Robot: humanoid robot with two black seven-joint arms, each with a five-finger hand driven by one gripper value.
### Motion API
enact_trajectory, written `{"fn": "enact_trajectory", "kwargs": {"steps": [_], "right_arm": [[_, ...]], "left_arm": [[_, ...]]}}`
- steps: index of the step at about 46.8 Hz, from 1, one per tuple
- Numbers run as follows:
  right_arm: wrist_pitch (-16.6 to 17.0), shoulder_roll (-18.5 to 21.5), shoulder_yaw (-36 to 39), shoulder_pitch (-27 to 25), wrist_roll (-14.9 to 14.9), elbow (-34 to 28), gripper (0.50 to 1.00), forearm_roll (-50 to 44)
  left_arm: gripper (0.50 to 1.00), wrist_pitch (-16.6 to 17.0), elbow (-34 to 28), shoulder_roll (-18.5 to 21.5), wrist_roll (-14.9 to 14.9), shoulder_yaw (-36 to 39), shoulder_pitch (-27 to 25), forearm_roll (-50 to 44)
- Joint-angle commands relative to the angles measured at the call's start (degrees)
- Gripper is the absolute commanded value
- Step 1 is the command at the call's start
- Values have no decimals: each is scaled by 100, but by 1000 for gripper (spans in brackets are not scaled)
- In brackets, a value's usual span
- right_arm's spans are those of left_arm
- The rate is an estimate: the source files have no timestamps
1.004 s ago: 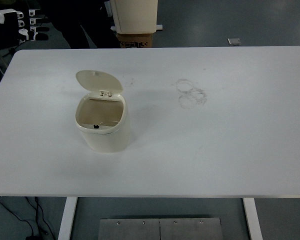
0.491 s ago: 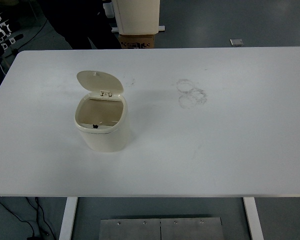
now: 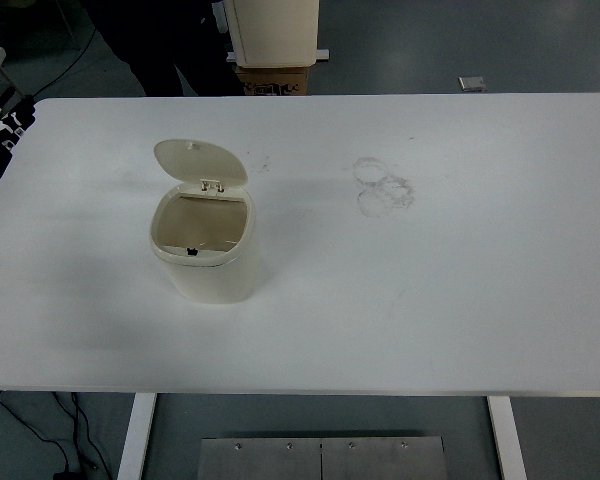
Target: Open trash bin
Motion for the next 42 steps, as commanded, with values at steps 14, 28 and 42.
{"fn": "enact_trajectory", "kwargs": {"steps": [14, 28, 42], "right_arm": [[-1, 0, 0, 1, 1, 0, 991, 0], [-1, 0, -9, 1, 1, 0, 991, 0], [-1, 0, -9, 1, 1, 0, 991, -9]], "left_arm": [[1000, -4, 0, -2, -2, 0, 175, -172], [1000, -12, 0, 6, -2, -8, 298, -172], [1000, -21, 0, 42, -2, 0, 307, -163]]}}
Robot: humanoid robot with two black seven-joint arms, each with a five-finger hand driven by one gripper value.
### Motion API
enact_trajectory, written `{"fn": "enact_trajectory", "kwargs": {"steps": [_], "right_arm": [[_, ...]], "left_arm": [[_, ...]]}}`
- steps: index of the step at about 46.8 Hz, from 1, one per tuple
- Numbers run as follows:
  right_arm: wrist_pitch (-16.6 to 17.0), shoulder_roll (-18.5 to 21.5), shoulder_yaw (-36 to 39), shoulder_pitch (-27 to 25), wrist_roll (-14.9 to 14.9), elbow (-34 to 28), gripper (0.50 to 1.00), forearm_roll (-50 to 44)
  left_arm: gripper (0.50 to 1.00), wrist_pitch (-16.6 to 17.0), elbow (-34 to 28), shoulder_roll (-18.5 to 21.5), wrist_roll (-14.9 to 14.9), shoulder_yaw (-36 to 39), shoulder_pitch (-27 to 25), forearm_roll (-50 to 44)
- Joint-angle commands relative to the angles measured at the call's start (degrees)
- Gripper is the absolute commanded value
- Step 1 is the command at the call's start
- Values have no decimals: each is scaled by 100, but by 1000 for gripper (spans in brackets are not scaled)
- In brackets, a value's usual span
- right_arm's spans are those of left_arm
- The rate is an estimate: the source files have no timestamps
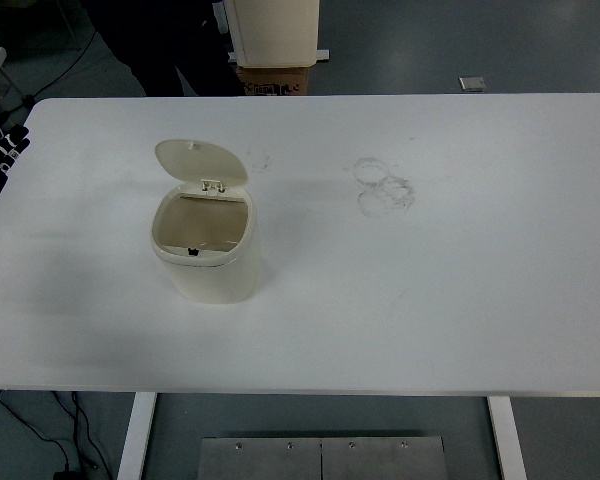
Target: Open trash bin
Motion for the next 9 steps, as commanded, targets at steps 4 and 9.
{"fn": "enact_trajectory", "kwargs": {"steps": [4, 9], "right_arm": [[1, 0, -8, 0, 0, 0, 991, -9], [1, 0, -8, 0, 0, 9, 991, -26]], "left_arm": [[1000, -8, 0, -3, 1, 1, 0, 1], [1000, -8, 0, -3, 1, 1, 0, 1]]}}
